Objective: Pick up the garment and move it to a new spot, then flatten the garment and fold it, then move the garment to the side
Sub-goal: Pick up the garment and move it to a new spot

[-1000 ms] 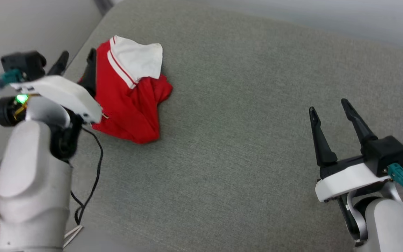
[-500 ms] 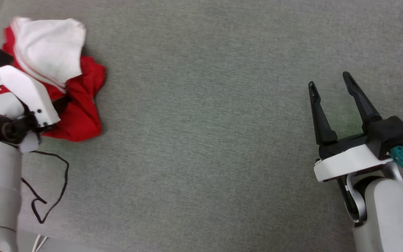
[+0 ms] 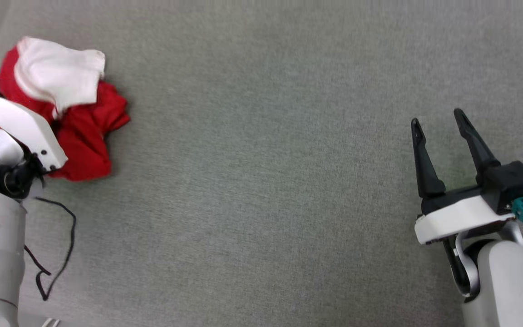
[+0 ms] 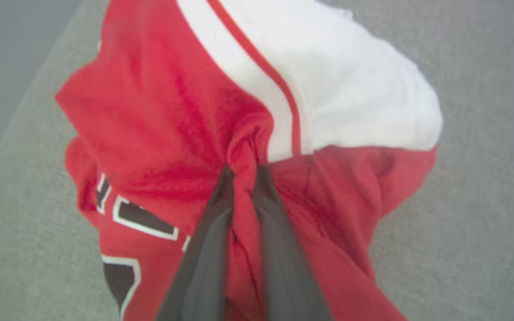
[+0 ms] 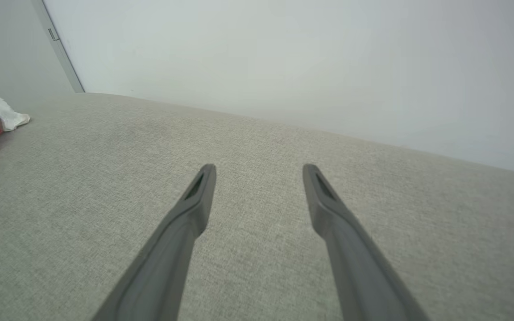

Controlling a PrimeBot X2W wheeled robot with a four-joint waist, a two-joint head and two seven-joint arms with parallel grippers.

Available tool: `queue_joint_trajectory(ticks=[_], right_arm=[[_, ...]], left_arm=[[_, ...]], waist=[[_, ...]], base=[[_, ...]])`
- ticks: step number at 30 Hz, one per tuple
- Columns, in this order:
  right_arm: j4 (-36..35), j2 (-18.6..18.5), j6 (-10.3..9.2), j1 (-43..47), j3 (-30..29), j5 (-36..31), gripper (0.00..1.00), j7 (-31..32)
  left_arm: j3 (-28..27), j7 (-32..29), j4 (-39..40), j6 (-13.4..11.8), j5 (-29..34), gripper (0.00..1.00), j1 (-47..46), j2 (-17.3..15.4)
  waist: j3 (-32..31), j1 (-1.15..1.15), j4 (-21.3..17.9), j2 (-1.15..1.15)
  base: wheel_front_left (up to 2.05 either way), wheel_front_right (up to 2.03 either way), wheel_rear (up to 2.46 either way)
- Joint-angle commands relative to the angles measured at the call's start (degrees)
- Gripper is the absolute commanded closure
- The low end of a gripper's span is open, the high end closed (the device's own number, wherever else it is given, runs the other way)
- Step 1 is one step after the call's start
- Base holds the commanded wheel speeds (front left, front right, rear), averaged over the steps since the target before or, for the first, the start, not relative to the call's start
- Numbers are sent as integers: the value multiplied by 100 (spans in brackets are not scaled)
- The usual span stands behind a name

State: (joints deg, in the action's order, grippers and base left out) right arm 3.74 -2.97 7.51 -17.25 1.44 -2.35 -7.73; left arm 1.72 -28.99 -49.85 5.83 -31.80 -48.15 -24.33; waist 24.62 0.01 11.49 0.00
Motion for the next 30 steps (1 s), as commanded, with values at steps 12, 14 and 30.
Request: queue_joint_trajectory(ticks=[12,14,30], right_arm=[[177,11,-4,745,-213,338,0,-63],[163,12,-4,873,-227,396,0,-46],[-70,9,-4,1369,-148,504,0,249]], left_arm=[[320,3148,686,-286,840,100,-111,164],[385,3517,832,-325,915,100,12,260],[1393,4082,2405,-195,775,100,1974,1792]], waist=[[-1635,-1,101,0],[-1832,-1,18,0],[-2097,-1,-1372,0]], base=[[0,0,0],[0,0,0],[0,0,0]])
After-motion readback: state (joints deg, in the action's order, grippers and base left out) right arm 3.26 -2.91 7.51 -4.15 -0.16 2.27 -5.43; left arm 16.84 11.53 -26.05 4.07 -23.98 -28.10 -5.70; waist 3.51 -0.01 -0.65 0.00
